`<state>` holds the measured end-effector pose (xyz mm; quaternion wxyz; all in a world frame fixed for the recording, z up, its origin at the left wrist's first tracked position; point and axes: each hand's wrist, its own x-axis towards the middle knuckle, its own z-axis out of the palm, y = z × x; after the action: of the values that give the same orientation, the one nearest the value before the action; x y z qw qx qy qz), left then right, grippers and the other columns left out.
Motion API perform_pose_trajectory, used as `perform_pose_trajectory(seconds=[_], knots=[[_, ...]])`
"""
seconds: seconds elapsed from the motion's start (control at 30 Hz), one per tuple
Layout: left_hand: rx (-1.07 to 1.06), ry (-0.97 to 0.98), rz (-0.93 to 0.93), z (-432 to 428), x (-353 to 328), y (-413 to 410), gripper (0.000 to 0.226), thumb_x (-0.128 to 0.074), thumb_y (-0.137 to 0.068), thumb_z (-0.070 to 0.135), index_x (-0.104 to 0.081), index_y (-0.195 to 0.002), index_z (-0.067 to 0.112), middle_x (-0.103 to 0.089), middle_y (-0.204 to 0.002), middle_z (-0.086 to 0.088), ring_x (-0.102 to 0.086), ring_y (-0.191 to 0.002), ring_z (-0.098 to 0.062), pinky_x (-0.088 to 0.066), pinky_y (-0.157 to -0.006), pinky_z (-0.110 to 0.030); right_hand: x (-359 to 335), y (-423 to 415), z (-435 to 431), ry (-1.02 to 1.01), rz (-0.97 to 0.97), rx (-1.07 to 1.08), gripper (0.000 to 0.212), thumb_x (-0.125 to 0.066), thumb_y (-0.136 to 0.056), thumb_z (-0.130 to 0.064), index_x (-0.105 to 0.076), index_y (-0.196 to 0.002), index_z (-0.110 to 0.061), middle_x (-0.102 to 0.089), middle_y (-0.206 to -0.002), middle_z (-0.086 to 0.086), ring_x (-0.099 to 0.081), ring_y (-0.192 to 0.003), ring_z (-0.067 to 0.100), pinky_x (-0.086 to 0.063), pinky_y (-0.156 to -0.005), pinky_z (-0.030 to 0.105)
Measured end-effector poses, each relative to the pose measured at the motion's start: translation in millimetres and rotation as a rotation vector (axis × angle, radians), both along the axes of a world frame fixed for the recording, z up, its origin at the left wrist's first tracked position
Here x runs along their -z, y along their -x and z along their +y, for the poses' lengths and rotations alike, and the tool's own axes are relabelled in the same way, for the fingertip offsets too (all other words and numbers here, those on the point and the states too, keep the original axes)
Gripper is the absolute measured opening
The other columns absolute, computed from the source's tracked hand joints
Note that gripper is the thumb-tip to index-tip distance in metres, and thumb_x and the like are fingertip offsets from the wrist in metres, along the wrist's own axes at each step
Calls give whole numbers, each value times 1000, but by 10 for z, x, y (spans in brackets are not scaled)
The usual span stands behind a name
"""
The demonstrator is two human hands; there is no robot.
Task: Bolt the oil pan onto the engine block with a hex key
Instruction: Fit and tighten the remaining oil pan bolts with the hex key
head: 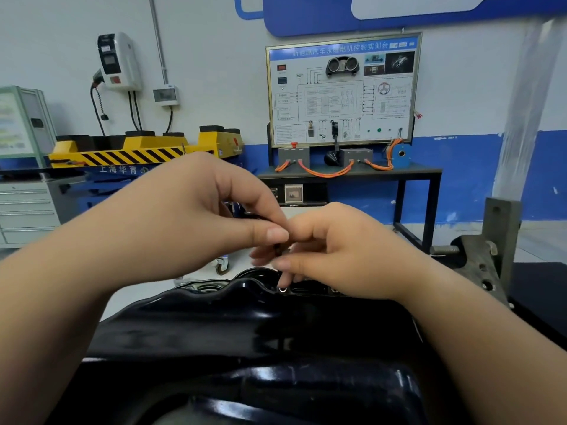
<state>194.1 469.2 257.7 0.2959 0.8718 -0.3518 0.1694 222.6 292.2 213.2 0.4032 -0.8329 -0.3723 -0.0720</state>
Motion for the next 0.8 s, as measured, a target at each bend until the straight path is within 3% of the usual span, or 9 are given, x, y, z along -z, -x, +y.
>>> perform_pose_trajectory(seconds=[0.07, 0.17, 0.23, 0.37, 0.47, 0.6, 0.67, 0.8], knots=[[5, 1, 27, 0, -3, 16, 19, -64, -59, 51, -72, -72, 39, -54, -42, 14, -28, -26, -1, -25, -33, -5, 4, -8, 7, -4, -7, 3, 14, -65, -86, -3, -73, -95, -9, -74, -87, 0, -71, -73, 16, -56, -75, 27], [4, 64, 36, 17, -14, 3, 33, -77, -58, 60, -67, -86, 46, -64, -65, 20, -36, -32, -1, -32, -37, -8, 3, -22, 48, -22, -19, 12, 8, -71, -80, -1, -72, -82, -9, -70, -73, -10, -71, -68, 19, -57, -74, 30], [-26, 80, 16, 24, -19, -3, 43, -69, -53, 67, -63, -93, 50, -67, -76, 18, -43, -37, -2, -38, -43, -9, 0, -35, 59, -34, -37, 29, 11, -76, -75, -3, -67, -73, -8, -71, -72, -2, -70, -64, 20, -58, -70, 34], [-19, 79, 22, -5, -17, 28, 36, -79, -50, 59, -70, -79, 41, -60, -60, 13, -36, -29, 0, -29, -35, -4, 21, -51, 62, -62, -66, 92, 23, -82, -70, -13, -64, -78, 0, -66, -70, 11, -60, -47, 7, -50, -48, 23], [-34, 55, 37, -44, -1, 49, 19, -71, -58, 45, -72, -71, 31, -62, -55, 11, -34, -23, 3, -25, -29, -3, 32, -47, 64, -47, -67, 100, 26, -81, -71, -17, -65, -86, -2, -65, -70, 7, -54, -44, 2, -43, -45, 14], [-23, 3, 13, -41, 7, 30, 5, -71, -72, 25, -73, -70, 20, -46, -36, 20, -36, -25, 9, -24, -30, 0, 27, -29, 29, 7, -26, 63, 9, -72, -81, -15, -69, -90, -12, -67, -71, -8, -67, -60, 9, -54, -60, 20], [-20, -4, 10, -23, 12, 15, 5, -70, -74, 24, -73, -71, 22, -45, -36, 22, -35, -25, 9, -24, -29, 0, 31, -8, 17, 33, 4, 43, 12, -64, -88, -11, -70, -97, -16, -71, -81, -5, -70, -67, 14, -57, -69, 26], [-14, 26, 44, -19, 10, 3, 9, -70, -70, 30, -71, -63, 25, -42, -33, 24, -32, -22, 7, -24, -29, -1, 16, 16, 12, 83, 6, 41, 20, -56, -92, -5, -69, -102, -17, -73, -94, -7, -70, -69, 14, -54, -70, 19]])
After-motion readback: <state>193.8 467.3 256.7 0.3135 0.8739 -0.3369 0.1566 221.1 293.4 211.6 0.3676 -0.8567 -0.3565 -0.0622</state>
